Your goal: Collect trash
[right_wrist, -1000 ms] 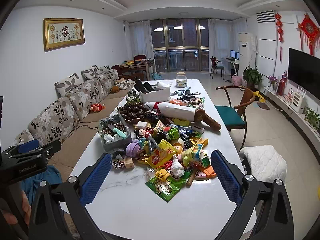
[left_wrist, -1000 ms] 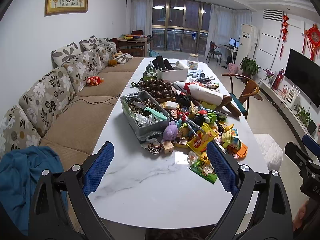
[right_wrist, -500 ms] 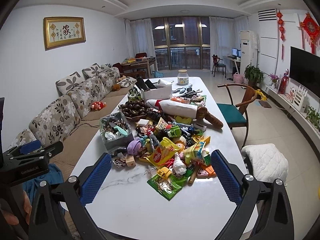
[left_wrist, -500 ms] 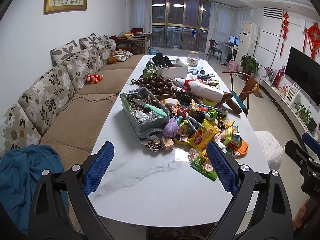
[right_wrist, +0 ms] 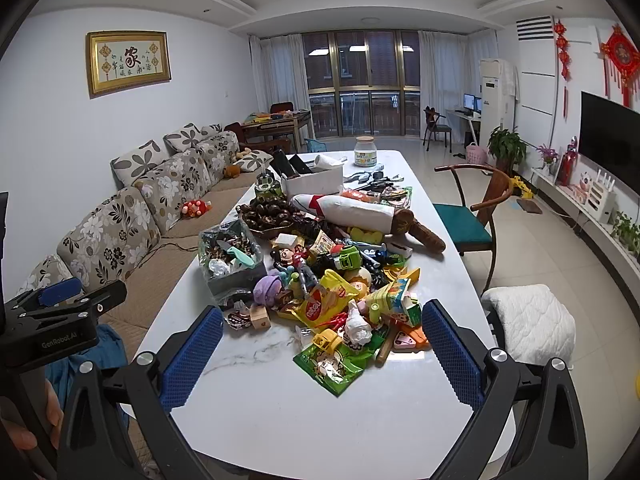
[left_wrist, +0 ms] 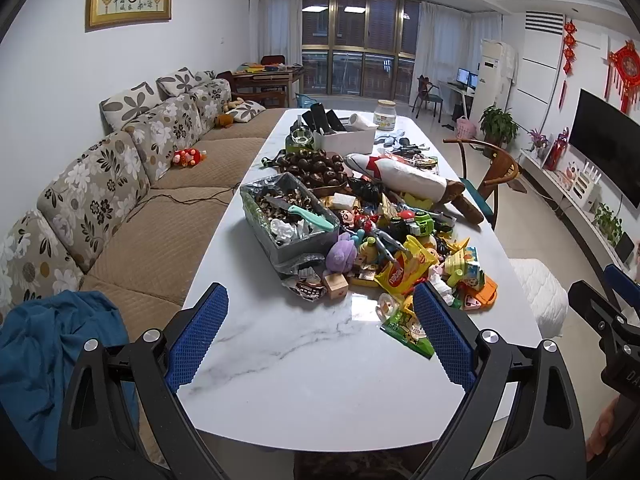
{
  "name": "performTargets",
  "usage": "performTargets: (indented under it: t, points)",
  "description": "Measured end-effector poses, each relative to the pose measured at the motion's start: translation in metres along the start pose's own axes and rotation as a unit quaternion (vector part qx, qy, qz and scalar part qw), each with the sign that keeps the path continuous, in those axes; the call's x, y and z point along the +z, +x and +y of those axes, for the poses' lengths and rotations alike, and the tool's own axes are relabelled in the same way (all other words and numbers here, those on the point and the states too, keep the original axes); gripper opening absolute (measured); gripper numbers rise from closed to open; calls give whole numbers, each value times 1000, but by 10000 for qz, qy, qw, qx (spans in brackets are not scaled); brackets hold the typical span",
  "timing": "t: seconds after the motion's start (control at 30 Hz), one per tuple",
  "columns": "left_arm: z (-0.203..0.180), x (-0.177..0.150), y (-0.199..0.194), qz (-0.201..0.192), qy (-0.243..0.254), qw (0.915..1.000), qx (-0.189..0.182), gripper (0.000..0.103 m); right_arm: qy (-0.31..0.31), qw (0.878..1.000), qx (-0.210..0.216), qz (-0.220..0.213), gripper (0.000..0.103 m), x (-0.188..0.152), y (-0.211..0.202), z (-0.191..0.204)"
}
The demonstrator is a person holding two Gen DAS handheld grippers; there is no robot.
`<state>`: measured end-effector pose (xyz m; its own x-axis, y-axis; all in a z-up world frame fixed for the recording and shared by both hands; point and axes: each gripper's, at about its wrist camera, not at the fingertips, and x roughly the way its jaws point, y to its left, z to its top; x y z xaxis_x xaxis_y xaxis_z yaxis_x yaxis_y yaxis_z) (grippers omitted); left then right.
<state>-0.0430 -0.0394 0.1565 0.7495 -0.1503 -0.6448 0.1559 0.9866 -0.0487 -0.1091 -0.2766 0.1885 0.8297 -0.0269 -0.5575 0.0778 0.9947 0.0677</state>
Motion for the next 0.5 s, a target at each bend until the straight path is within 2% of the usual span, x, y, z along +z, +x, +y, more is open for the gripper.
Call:
performTargets:
  t: [0.5]
  points:
    - [3,-1,0,35,101,9999,-21,91,11,9999,7,128,98,-14,3,-5]
